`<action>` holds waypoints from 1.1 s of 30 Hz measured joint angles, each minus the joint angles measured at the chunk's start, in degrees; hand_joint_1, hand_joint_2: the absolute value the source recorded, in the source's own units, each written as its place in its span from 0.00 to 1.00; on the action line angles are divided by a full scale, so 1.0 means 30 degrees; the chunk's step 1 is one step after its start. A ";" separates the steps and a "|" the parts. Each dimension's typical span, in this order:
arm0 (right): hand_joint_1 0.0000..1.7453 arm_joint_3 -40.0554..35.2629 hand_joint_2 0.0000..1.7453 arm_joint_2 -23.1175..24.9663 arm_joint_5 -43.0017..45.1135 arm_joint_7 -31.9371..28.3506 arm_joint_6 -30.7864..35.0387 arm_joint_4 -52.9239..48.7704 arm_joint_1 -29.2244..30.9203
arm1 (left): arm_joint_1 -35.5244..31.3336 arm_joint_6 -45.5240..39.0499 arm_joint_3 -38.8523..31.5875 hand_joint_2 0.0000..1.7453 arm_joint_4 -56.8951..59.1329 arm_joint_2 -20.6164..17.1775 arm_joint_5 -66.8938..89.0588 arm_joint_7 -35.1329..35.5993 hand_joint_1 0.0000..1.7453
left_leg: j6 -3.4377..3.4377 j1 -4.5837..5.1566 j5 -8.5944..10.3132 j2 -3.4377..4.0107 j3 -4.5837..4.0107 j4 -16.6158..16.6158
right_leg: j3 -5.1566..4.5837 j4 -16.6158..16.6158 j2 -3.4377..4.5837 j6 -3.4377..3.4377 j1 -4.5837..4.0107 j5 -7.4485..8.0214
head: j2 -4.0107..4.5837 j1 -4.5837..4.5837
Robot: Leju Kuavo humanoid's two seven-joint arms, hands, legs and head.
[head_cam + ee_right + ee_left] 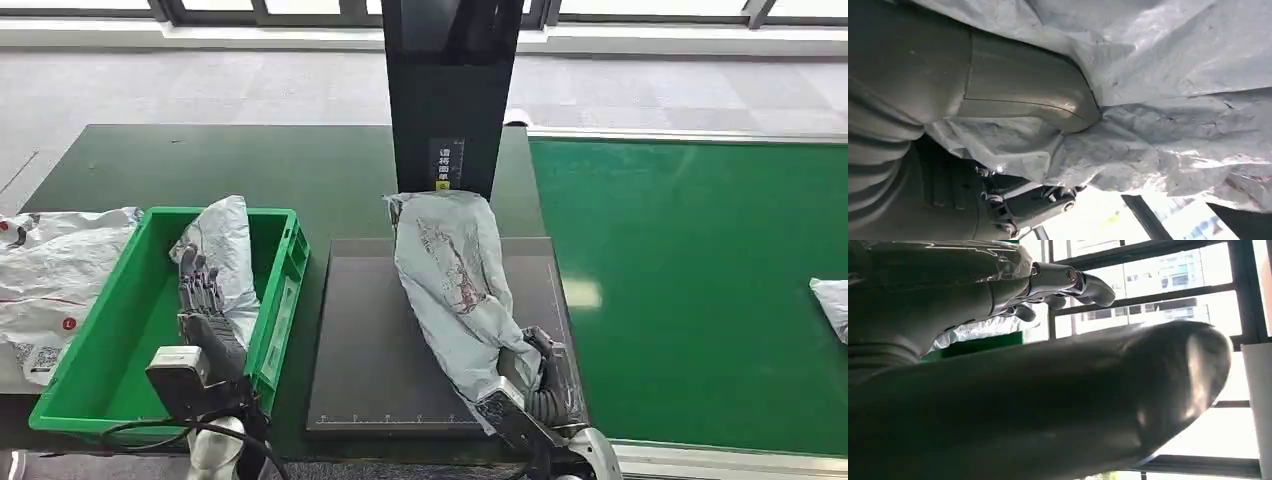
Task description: Moved the parcel from conveyor to table for the left to box.
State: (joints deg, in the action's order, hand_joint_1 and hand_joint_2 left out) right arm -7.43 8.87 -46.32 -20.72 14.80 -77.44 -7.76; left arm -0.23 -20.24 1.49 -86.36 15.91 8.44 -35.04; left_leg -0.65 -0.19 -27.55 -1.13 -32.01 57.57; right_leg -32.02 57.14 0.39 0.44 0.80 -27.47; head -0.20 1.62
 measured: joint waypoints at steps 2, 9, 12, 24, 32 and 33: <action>1.00 0.0066 1.00 0.0036 0.0015 0.0073 -0.0357 0.0685 0.0203 | -0.0100 0.0029 0.0000 0.00 0.0131 0.0007 -0.0080 0.0044 0.00 | 0.0000 0.0000 -0.0001 0.0004 0.0000 0.0000 | -0.0005 0.0000 0.0002 0.0000 0.0000 0.0000 | 0.0000 -0.0001; 1.00 0.0154 1.00 0.0146 0.0015 0.0124 -0.0715 0.2866 0.0899 | -0.0507 0.0226 0.0007 0.00 0.0707 0.0007 -0.0481 0.0321 0.00 | -0.0003 -0.0001 -0.0004 0.0008 -0.0004 0.0000 | -0.0015 -0.0001 0.0007 -0.0001 -0.0002 -0.0001 | 0.0000 -0.0001; 1.00 0.0219 1.00 0.0197 0.0008 0.0102 -0.0729 0.3368 0.1054 | -0.0556 0.0219 0.0000 0.00 0.0882 0.0000 -0.0488 0.0365 0.00 | -0.0003 -0.0001 -0.0003 0.0005 -0.0006 0.0000 | -0.0013 0.0000 0.0006 -0.0001 -0.0001 -0.0001 | 0.0000 -0.0001; 0.00 0.0220 1.00 0.0509 -0.0321 -0.0247 -0.0715 0.4032 0.1531 | 0.0171 -0.0551 0.0007 0.00 0.0366 0.0014 -0.0788 -0.0464 0.00 | -0.0002 -0.0001 -0.0003 0.0016 -0.0008 0.0000 | -0.0014 0.0001 0.0011 -0.0001 -0.0001 -0.0001 | 0.0000 0.0000; 0.00 0.0205 1.00 0.0648 0.0232 -0.0589 -0.1014 0.3426 0.1403 | 0.0715 -0.1239 0.0007 0.00 -0.0597 0.0233 0.0341 -0.1150 0.00 | -0.0002 -0.0001 -0.0005 0.0014 -0.0009 0.0000 | -0.0016 -0.0001 0.0011 -0.0001 -0.0001 -0.0002 | 0.0000 0.0000; 0.00 0.0197 1.00 0.0656 0.0392 -0.0720 -0.1042 0.3339 0.1335 | 0.0758 -0.1318 0.0058 0.00 -0.0684 0.0248 0.0566 -0.1187 0.00 | -0.0002 -0.0001 -0.0004 0.0013 -0.0009 0.0000 | -0.0015 -0.0001 0.0010 -0.0001 -0.0001 -0.0002 | 0.0000 -0.0001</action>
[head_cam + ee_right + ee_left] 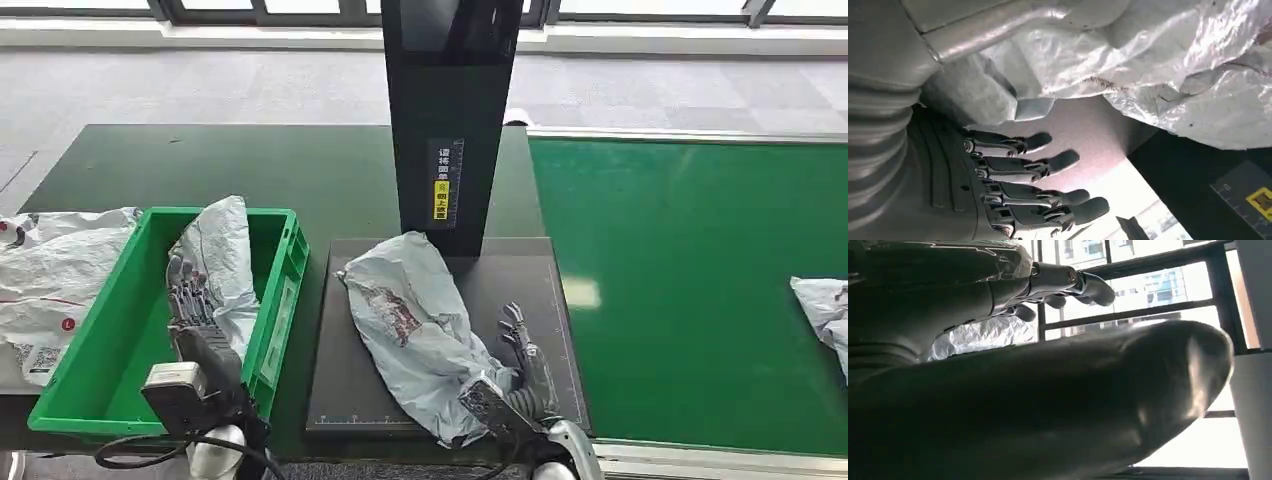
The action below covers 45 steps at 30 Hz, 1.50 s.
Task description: Moved the parcel from conveyor to table for the left to box.
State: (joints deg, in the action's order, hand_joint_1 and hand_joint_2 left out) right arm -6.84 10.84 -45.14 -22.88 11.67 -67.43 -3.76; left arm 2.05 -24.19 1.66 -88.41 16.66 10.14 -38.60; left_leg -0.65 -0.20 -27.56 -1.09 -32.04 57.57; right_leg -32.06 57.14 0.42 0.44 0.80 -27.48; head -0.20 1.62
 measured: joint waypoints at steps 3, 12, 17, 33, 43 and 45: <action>0.00 -0.0022 1.00 0.0015 0.0549 -0.0446 -0.0154 -0.0241 -0.0125 | 0.0174 -0.0527 0.0234 0.00 -0.0453 0.0080 0.0228 0.0007 0.00 | 0.0000 0.0000 0.0000 0.0003 0.0000 0.0000 | -0.0001 0.0001 0.0000 0.0000 0.0001 0.0001 | 0.0000 0.0000; 0.00 -0.0277 1.00 0.0168 0.2572 -0.2703 -0.0278 -0.3029 -0.1061 | 0.0283 -0.2283 0.1784 0.00 -0.0962 0.0095 0.2313 -0.0345 0.00 | 0.0000 0.0001 -0.0001 -0.0003 0.0002 0.0001 | -0.0009 -0.0002 0.0000 0.0000 0.0001 0.0000 | 0.0000 0.0000; 0.00 -0.0445 1.00 0.0160 0.3346 -0.3440 -0.0810 -0.5197 -0.2081 | -0.0458 0.2486 0.3718 1.00 0.0190 -0.0583 0.6562 0.1888 0.00 | 0.0002 0.0006 -0.0001 -0.0018 -0.0005 0.0001 | -0.0005 -0.0007 -0.0005 0.0003 0.0006 -0.0001 | 0.0000 0.0000; 0.00 -0.0503 1.00 0.0160 0.4912 -0.4788 -0.3243 -0.7855 -0.2665 | -0.2645 0.4188 0.7913 1.00 0.5977 -0.1173 1.6270 0.4823 0.00 | -0.0001 0.0008 -0.0006 0.0046 0.0000 0.0002 | -0.0024 -0.0007 0.0072 0.0007 0.0008 0.0009 | 0.0000 0.0000; 0.00 -0.0503 1.00 0.0160 0.5137 -0.4940 -0.3432 -0.8015 -0.2617 | -0.3982 0.5289 0.9020 1.00 0.9348 -0.1144 1.6868 0.5034 1.00 | -0.0001 0.0007 -0.0005 0.0044 0.0002 0.0001 | -0.0020 -0.0005 0.0072 0.0006 0.0006 0.0009 | 0.0000 0.0000; 0.00 -0.0496 1.00 0.0160 0.5196 -0.4955 -0.3432 -0.8030 -0.2607 | -0.4215 0.5391 0.9274 1.00 1.0102 -0.1078 1.6918 0.4984 1.00 | -0.0001 0.0006 -0.0005 0.0042 0.0002 0.0001 | -0.0018 -0.0004 0.0073 0.0007 0.0006 0.0009 | 0.0000 0.0000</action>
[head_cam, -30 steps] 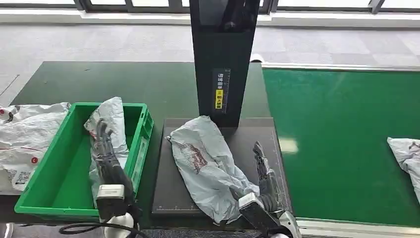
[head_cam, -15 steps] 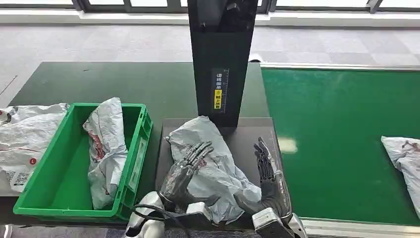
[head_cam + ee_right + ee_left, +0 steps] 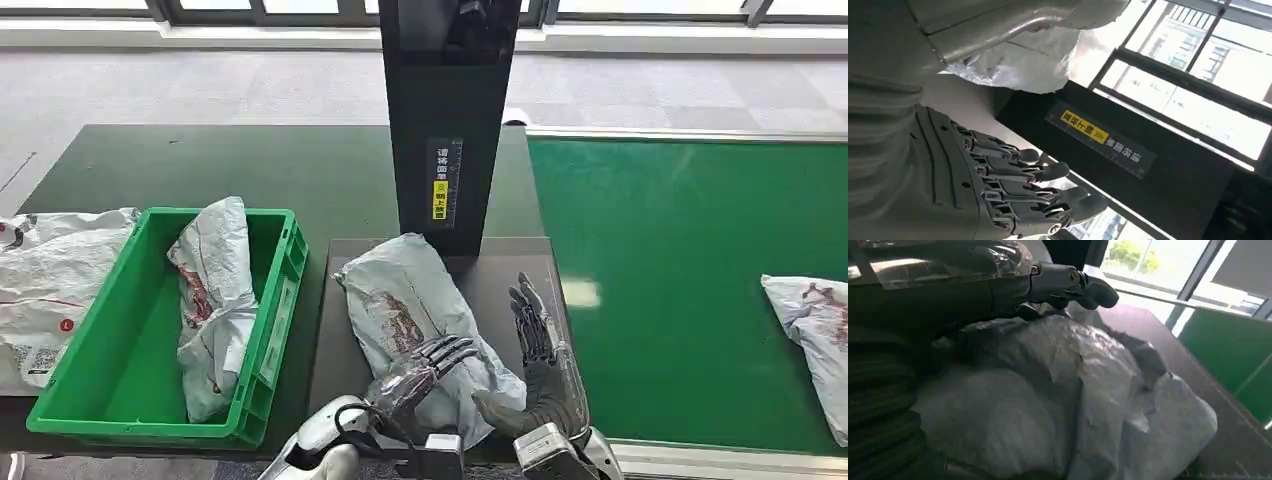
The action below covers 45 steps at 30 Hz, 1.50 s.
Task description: Moved the parcel from conveyor to table for the left to box.
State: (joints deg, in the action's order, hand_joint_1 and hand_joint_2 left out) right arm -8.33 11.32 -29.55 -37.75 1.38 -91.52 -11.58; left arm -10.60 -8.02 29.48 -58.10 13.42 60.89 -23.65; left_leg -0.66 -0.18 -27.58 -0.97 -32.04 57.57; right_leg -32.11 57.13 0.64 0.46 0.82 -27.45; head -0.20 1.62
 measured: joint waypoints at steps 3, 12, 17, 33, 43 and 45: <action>0.00 0.0001 1.00 0.0000 0.0014 0.0015 -0.0051 -0.0087 0.0001 | -0.0204 -0.0132 0.0233 1.00 0.0621 0.0036 0.0001 -0.0365 1.00 | 0.0000 0.0000 0.0000 -0.0001 0.0000 0.0000 | 0.0004 0.0000 0.0000 0.0000 0.0000 0.0000 | 0.0000 0.0000; 0.00 0.0008 1.00 0.0000 0.0015 0.0066 -0.0284 -0.0095 0.0169 | -0.0204 -0.0139 0.0292 1.00 0.0570 0.0036 0.0175 -0.0511 1.00 | 0.0000 0.0000 0.0001 -0.0001 0.0003 0.0000 | 0.0010 0.0001 -0.0001 0.0000 0.0000 0.0000 | 0.0000 0.0000; 0.00 0.0008 1.00 0.0000 -0.0007 0.0066 -0.0284 -0.0095 0.0172 | -0.0115 -0.0212 0.0292 1.00 0.0402 0.0036 0.0343 -0.0481 1.00 | 0.0000 0.0000 0.0000 -0.0001 0.0004 0.0000 | 0.0009 0.0002 -0.0001 0.0000 -0.0001 0.0000 | 0.0000 0.0000; 0.00 0.0336 1.00 0.0000 -0.0095 -0.0102 -0.0291 -0.0197 0.0051 | 0.2630 -0.7568 -0.1579 1.00 -0.6681 -0.0175 -0.2898 -0.3460 1.00 | -0.0001 -0.0003 -0.0001 -0.0001 -0.0010 -0.0002 | -0.0002 0.0005 0.0000 -0.0001 -0.0003 -0.0003 | 0.0000 0.0000; 0.00 0.0358 1.00 0.0000 -0.0102 -0.0146 -0.0291 -0.0197 0.0067 | 0.4087 -0.8678 -0.2440 1.00 -1.0547 -0.0357 -0.3264 -0.4102 1.00 | 0.0000 -0.0002 -0.0002 -0.0006 -0.0015 -0.0002 | -0.0002 0.0003 -0.0006 0.0002 0.0000 -0.0005 | 0.0000 0.0000; 0.00 0.0358 1.00 0.0000 -0.0102 -0.0146 -0.0291 -0.0197 0.0066 | 0.4158 -0.8678 -0.2469 1.00 -1.0715 -0.0372 -0.3263 -0.4117 1.00 | 0.0000 -0.0001 -0.0001 -0.0006 -0.0014 -0.0002 | -0.0001 0.0002 -0.0006 0.0002 0.0000 -0.0003 | 0.0000 0.0000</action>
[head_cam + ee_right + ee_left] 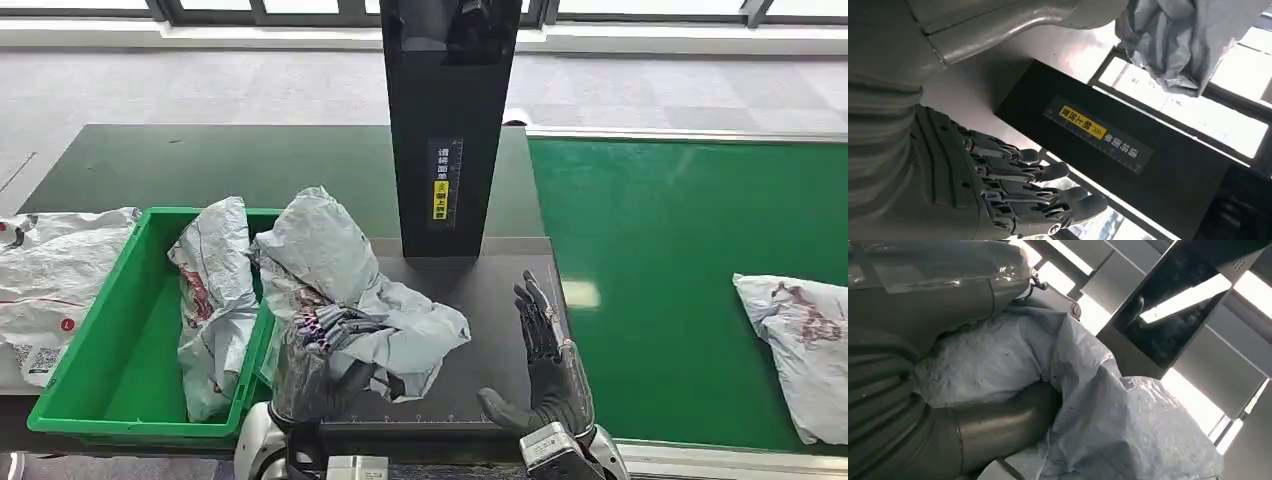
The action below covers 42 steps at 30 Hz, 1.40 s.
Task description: Moved the parcel from conveyor to table for the left to box.
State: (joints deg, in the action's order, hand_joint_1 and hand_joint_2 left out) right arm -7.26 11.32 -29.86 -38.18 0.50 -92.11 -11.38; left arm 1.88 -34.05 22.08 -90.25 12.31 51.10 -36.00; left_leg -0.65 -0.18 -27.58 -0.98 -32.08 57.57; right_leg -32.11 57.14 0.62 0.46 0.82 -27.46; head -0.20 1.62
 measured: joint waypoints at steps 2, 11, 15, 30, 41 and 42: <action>0.00 0.0000 1.00 0.0000 0.0000 0.0000 0.0000 0.0000 0.0000 | 0.0044 0.0000 -0.0066 1.00 -0.0131 -0.0015 0.0000 0.0000 1.00 | 0.0000 0.0000 0.0000 0.0000 0.0001 0.0001 | 0.0000 0.0000 0.0000 0.0000 0.0000 0.0001 | 0.0000 0.0000; 0.00 0.0000 1.00 0.0000 0.0051 -0.0146 0.0007 0.0007 -0.0011 | 0.0450 -0.1436 -0.0183 1.00 -0.1116 -0.0117 -0.2153 -0.1079 1.00 | -0.0003 -0.0002 -0.0003 0.0003 -0.0002 0.0000 | -0.0007 0.0002 -0.0004 -0.0003 -0.0004 -0.0002 | 0.0000 0.0000; 0.00 0.0000 1.00 0.0000 0.0124 -0.0291 0.0117 0.0007 -0.0083 | 0.0877 -0.1902 -0.0796 1.00 -0.2974 -0.0372 -0.5979 -0.1319 1.00 | -0.0002 -0.0005 -0.0005 -0.0001 -0.0010 -0.0003 | -0.0009 0.0002 -0.0003 -0.0005 -0.0007 -0.0007 | 0.0000 0.0000; 0.00 0.0000 1.00 0.0160 -0.0051 0.0007 0.0663 -0.0495 -0.0813 | -0.0250 -0.0976 -0.8300 1.00 -0.1726 -0.0036 -0.9588 -0.1238 1.00 | -0.0004 -0.0007 0.0001 0.0004 0.0001 -0.0003 | -0.0010 0.0007 0.0007 -0.0008 -0.0006 -0.0001 | 0.0000 0.0000; 0.00 0.0000 1.00 0.0168 -0.0109 0.0044 0.0663 -0.0525 -0.0806 | -0.1728 0.0416 -1.0252 1.00 0.1080 -0.0029 -0.9449 0.1028 0.00 | 0.0008 0.0009 0.0003 -0.0128 0.0071 -0.0008 | 0.0094 -0.0005 -0.0136 0.0025 0.0011 -0.0059 | 0.0000 0.0000; 0.00 0.0000 1.00 0.0168 -0.0109 0.0044 0.0670 -0.0525 -0.0807 | -0.1841 0.0481 -1.0367 1.00 0.1339 -0.0022 -0.9457 0.1071 0.00 | 0.0031 0.0010 -0.0013 -0.0133 0.0109 -0.0012 | 0.0136 -0.0007 -0.0146 0.0023 0.0012 -0.0092 | 0.0000 0.0007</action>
State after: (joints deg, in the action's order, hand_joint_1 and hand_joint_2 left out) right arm -7.26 11.82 -30.18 -38.05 2.51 -93.68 -13.80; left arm -3.64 -32.61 -9.03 -86.23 12.24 22.73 -32.78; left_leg -0.56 -0.15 -27.62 -1.38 -31.75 57.53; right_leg -31.71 57.11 0.18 0.53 0.85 -27.74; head -0.20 1.64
